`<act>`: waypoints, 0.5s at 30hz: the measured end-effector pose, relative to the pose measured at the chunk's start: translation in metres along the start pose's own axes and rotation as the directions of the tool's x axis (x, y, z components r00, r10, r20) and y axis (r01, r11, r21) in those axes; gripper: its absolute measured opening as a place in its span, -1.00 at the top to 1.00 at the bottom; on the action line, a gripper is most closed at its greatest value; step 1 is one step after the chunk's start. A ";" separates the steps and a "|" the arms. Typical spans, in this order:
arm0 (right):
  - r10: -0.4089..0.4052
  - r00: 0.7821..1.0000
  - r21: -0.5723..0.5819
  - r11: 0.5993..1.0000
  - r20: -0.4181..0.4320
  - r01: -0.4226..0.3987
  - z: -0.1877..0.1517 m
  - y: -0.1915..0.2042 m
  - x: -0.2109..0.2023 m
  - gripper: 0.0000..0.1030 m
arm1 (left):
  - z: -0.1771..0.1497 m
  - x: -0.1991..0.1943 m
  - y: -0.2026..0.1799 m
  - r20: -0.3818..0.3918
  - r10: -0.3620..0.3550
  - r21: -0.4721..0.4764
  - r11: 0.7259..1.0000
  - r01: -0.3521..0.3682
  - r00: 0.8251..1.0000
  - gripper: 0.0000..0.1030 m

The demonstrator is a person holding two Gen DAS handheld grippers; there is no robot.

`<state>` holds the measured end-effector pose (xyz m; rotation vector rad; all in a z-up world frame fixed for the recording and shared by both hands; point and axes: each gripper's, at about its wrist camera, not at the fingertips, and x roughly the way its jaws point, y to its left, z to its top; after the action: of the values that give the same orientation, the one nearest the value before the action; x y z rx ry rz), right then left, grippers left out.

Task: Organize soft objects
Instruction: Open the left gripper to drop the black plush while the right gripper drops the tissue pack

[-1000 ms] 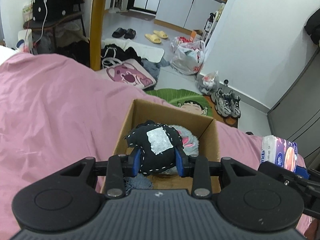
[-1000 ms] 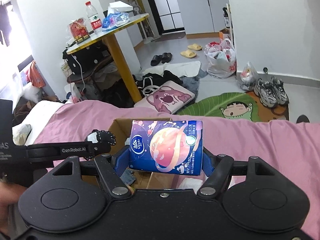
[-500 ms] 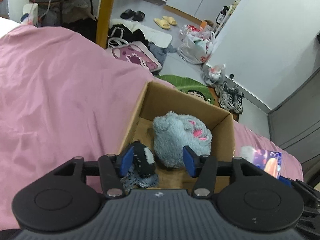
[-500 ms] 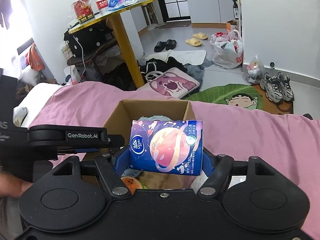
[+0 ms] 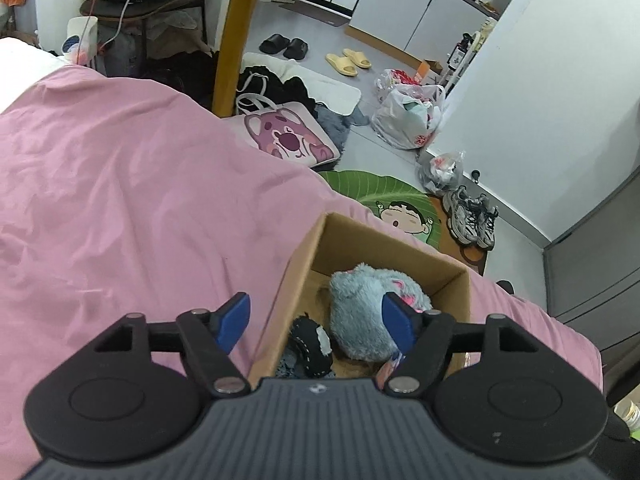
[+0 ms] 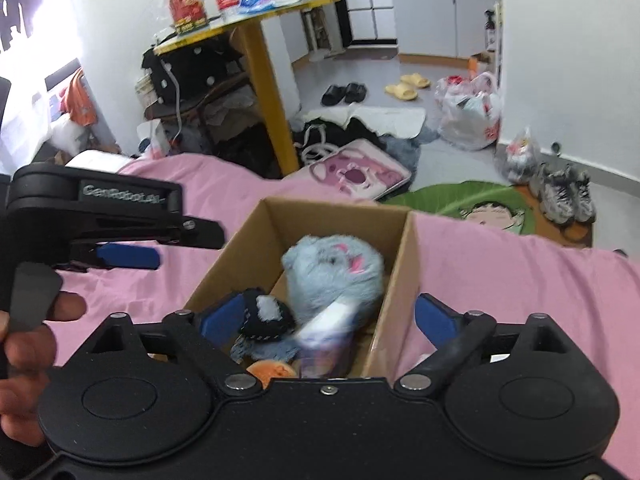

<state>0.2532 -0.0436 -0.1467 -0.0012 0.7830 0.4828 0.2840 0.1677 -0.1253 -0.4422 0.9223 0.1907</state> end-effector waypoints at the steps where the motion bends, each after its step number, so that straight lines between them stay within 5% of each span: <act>1: -0.002 1.000 0.014 1.000 0.001 0.002 0.001 -0.004 -0.002 -0.80 | 0.000 -0.002 0.000 0.003 -0.001 0.012 1.000 0.001 1.000 -0.48; 15: -0.011 1.000 0.030 0.999 -0.001 0.011 -0.012 -0.021 -0.023 -0.94 | -0.010 -0.018 -0.031 0.032 0.076 0.116 0.990 -0.080 0.997 -0.93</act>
<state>0.2400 -0.0745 -0.1432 0.0216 0.7907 0.4603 0.2767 0.1357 -0.1077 -0.2948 0.9191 0.2125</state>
